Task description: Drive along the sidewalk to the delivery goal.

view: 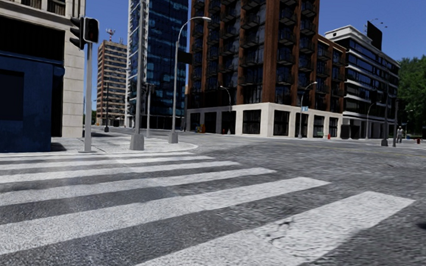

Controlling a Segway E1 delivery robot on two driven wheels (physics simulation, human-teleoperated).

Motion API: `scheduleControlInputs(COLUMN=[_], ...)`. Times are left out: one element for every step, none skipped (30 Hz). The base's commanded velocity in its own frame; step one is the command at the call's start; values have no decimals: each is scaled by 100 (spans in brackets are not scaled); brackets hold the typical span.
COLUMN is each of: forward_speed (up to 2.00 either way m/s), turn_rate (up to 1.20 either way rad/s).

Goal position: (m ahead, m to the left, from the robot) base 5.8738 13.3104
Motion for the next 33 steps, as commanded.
scheduleControlInputs(forward_speed=[163, 163, 163, 163, 163, 163, 163, 163, 163, 163, 163, 163, 163, 163, 163, 163, 163, 163, 163, 163, 163, 163, 163, 161, 171, 171, 200, 200, 200, 200, 200, 200, 200], turn_rate=[38, 38, 38, 38, 38, 37, 37, 37, 37, 37, 37, 37, 37, 37, 37, 36, 34, 34, 34, 33, 33, 32, 32, 30, 30, 30, 29, 29, 29, 29, 28, 28, 28])
